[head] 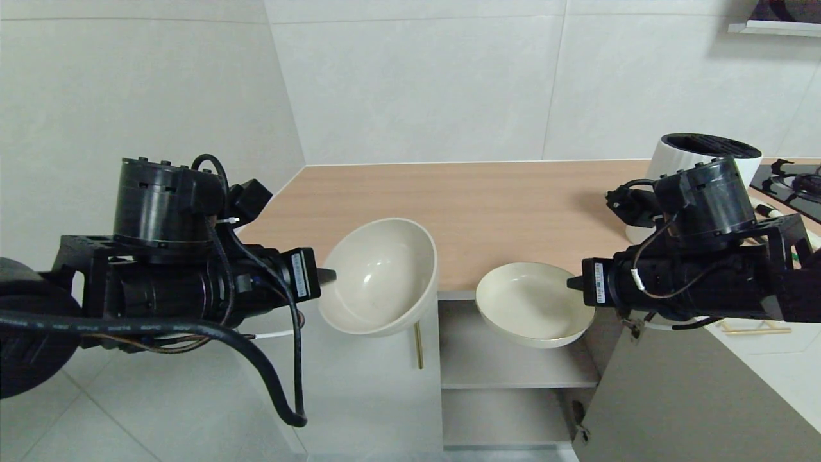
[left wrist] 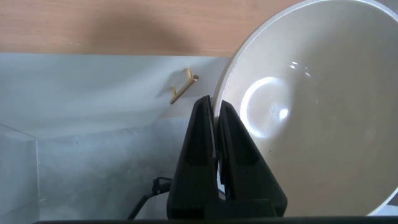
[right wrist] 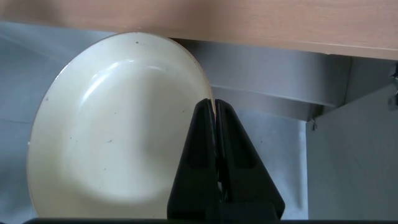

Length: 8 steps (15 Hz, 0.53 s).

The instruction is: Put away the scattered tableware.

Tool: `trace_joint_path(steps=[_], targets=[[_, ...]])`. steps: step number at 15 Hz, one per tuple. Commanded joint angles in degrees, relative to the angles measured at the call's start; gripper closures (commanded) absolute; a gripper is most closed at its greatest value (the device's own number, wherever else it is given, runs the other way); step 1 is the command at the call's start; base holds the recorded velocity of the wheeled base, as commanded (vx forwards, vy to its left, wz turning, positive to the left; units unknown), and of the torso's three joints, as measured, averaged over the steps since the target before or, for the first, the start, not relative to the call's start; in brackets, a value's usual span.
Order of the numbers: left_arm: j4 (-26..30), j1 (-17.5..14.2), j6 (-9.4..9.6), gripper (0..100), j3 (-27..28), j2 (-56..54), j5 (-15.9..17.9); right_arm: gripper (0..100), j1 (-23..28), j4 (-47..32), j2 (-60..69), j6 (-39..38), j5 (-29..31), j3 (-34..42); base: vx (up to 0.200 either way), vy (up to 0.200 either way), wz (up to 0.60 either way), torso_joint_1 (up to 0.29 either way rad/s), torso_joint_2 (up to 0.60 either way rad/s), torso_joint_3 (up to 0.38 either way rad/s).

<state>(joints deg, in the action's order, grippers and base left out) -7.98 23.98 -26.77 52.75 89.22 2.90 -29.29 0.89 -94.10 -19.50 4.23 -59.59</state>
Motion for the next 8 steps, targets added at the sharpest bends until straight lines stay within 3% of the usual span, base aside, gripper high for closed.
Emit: trace_joint_path(steps=[1,3,8], targets=[[-0.01,0.02,-0.04,100,-0.01,0.43,0.0,100,0.03,-0.01,-0.38,-0.01,-0.01,0.0,0.0,0.0,0.0,0.0,0.0,0.0],[-0.01,0.1,-0.04,100,-0.1,0.78,-0.09,100,0.03,-0.01,-0.47,-0.01,-0.01,0.0,0.0,0.0,0.0,-0.068,0.16,0.085],[-0.01,0.1,-0.04,100,-0.1,1.04,-0.09,100,0.03,-0.01,-0.82,-0.01,-0.01,0.0,0.0,0.0,0.0,-0.183,0.44,0.255]])
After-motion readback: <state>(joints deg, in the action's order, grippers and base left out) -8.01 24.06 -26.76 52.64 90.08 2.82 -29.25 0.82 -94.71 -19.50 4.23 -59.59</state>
